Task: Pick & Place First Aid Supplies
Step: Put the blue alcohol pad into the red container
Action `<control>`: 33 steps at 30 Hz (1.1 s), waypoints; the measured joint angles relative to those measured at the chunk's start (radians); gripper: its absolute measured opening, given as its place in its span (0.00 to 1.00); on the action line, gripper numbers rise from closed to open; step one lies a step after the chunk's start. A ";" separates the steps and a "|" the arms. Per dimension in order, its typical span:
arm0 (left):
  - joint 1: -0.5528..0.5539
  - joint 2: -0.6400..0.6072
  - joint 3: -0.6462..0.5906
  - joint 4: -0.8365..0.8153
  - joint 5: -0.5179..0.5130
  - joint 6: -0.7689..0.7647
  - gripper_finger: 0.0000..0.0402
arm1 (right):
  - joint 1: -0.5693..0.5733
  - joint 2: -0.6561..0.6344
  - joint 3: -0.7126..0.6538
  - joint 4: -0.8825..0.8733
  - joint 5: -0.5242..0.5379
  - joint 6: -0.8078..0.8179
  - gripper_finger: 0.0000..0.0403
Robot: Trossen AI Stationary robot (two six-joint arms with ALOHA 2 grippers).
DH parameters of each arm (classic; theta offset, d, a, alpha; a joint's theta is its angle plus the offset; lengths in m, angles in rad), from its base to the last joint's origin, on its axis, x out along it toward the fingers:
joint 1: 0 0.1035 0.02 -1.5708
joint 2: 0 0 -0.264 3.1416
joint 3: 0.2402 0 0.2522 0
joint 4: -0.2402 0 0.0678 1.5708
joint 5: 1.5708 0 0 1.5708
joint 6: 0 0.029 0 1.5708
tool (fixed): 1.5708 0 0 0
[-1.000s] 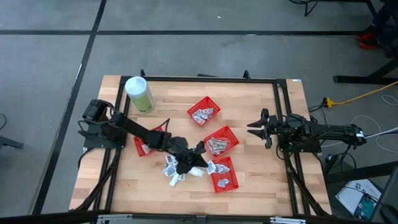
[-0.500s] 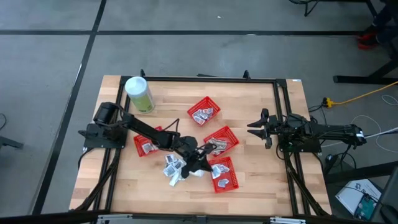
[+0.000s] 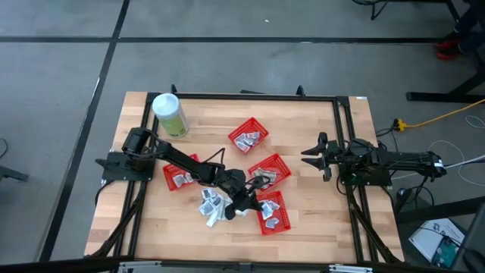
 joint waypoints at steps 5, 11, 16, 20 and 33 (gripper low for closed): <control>-0.001 0.002 -0.001 0.000 0.000 -0.006 0.00 | 0.000 0.000 0.000 0.000 0.000 0.000 0.31; -0.001 0.002 -0.001 0.000 0.000 -0.006 0.02 | 0.000 0.000 0.000 0.000 0.000 0.000 0.31; -0.001 0.002 -0.001 0.001 0.000 -0.006 0.02 | 0.000 0.000 0.000 0.000 0.000 0.000 0.31; -0.001 0.002 -0.001 0.000 0.000 -0.006 0.01 | 0.000 0.000 0.000 0.000 0.000 0.000 0.31; 0.001 0.002 -0.001 0.000 -0.001 -0.006 0.03 | 0.000 0.000 0.000 0.000 0.000 0.000 0.31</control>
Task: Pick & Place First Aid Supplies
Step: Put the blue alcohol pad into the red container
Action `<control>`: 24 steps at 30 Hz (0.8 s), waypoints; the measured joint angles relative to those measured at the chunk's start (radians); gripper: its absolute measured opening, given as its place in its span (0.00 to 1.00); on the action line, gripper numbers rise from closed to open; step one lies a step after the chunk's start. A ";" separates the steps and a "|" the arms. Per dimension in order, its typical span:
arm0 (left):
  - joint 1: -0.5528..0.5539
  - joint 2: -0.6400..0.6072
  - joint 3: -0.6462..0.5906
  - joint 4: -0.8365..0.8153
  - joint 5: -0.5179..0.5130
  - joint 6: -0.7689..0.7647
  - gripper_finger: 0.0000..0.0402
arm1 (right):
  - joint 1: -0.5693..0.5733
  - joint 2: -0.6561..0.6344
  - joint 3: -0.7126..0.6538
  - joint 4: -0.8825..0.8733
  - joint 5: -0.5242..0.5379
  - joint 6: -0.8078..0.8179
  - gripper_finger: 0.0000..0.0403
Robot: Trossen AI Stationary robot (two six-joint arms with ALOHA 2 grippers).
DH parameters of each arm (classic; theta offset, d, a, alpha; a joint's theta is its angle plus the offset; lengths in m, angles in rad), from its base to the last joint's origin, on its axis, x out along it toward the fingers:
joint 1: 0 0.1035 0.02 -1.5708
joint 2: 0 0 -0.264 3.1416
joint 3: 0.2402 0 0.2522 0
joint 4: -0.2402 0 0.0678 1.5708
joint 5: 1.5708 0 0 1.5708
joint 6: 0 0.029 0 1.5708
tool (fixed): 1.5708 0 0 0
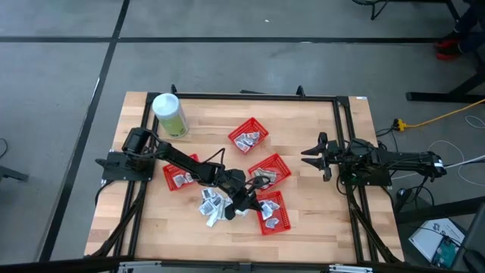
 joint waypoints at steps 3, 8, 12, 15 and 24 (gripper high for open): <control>0.001 0.000 0.000 0.000 0.000 0.000 0.02 | 0.000 0.000 0.000 0.000 0.000 0.000 0.31; 0.001 0.000 0.000 0.000 -0.007 0.000 0.03 | 0.000 0.000 0.000 0.000 0.000 0.000 0.31; 0.001 0.000 0.000 0.002 -0.016 -0.015 0.07 | 0.000 0.000 0.000 0.000 0.000 0.000 0.31; 0.001 0.000 0.000 0.007 -0.046 -0.024 0.12 | 0.000 0.000 0.000 0.000 0.000 0.000 0.31; 0.002 -0.002 -0.001 -0.020 -0.065 -0.019 0.26 | 0.000 0.000 0.000 0.000 0.000 0.000 0.31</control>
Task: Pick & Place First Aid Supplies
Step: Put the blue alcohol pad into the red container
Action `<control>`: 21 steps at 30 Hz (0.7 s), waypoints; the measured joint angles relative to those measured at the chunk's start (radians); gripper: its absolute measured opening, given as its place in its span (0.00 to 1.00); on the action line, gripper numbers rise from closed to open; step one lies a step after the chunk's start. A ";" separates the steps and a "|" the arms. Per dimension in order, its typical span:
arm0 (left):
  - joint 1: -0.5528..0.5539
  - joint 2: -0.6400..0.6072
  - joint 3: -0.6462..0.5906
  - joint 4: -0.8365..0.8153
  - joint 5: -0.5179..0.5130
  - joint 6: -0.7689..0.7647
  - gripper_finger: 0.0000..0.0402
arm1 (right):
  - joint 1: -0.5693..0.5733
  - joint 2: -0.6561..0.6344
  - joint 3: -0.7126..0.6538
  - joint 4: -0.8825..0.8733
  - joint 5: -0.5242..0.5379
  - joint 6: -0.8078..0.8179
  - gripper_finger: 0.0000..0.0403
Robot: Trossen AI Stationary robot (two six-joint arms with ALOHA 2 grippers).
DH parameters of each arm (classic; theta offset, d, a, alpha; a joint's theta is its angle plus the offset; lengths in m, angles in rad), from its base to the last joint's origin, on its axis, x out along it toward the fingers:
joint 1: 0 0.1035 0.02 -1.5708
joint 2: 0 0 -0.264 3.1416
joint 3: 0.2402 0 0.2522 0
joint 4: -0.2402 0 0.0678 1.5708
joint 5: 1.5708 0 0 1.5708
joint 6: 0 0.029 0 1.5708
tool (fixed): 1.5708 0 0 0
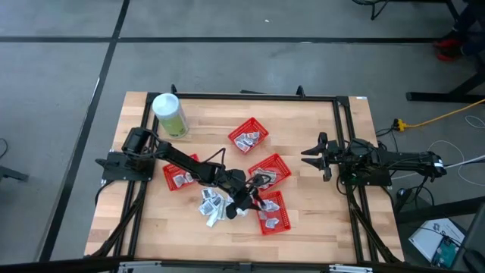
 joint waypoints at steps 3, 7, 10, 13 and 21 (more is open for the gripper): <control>0.000 -0.015 -0.001 -0.032 -0.002 0.001 0.27 | 0.000 0.000 0.000 0.000 0.000 0.000 0.31; 0.000 -0.047 -0.015 -0.052 -0.076 -0.004 0.27 | 0.000 0.000 0.000 0.000 0.000 0.000 0.31; 0.001 -0.079 -0.029 -0.056 -0.108 -0.011 0.26 | 0.000 0.000 0.000 0.000 0.000 0.000 0.31; 0.001 -0.114 -0.049 -0.081 -0.119 -0.014 0.25 | 0.000 0.000 0.000 0.000 0.000 0.000 0.31; 0.046 -0.248 -0.200 -0.108 -0.158 -0.107 0.25 | 0.000 0.000 0.000 0.000 0.000 0.000 0.31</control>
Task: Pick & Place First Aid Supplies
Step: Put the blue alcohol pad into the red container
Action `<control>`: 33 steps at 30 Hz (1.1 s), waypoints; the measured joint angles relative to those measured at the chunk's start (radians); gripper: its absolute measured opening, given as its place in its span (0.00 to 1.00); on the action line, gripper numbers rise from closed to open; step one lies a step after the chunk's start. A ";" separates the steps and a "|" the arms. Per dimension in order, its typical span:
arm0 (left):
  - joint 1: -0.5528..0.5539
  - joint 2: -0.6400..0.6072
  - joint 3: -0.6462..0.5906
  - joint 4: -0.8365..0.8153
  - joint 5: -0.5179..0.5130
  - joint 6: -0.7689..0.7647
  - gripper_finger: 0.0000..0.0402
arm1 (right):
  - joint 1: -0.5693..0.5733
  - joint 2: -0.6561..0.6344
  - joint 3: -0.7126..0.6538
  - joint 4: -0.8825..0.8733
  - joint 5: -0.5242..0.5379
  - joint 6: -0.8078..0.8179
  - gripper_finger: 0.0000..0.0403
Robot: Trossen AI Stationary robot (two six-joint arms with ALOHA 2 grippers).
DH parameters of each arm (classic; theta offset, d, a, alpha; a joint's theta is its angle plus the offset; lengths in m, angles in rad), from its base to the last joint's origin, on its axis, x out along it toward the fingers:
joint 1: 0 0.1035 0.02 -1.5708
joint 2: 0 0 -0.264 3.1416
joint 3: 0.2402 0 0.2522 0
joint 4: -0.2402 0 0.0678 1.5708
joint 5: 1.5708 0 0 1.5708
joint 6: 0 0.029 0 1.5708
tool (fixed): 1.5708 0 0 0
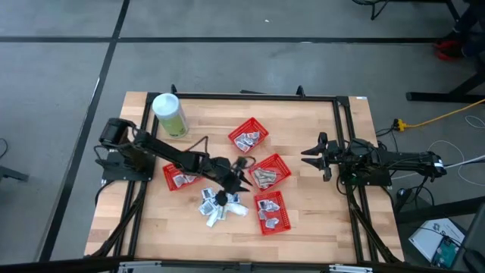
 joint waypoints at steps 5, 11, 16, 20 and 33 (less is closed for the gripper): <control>0.017 -0.087 -0.108 0.000 -0.021 -0.066 0.25 | 0.000 0.000 0.000 0.000 0.000 0.000 0.31; 0.014 -0.119 -0.201 -0.003 -0.018 -0.109 0.25 | 0.000 0.000 0.000 0.000 0.000 0.000 0.31; 0.006 -0.066 -0.218 0.008 -0.017 -0.112 0.24 | 0.000 0.000 0.000 0.000 0.000 0.000 0.31; -0.002 0.012 -0.218 0.083 -0.018 -0.126 0.25 | 0.000 0.000 0.000 0.000 0.000 0.000 0.31; -0.006 0.133 -0.218 0.160 0.007 -0.246 0.25 | 0.000 0.000 0.000 0.000 0.000 0.000 0.31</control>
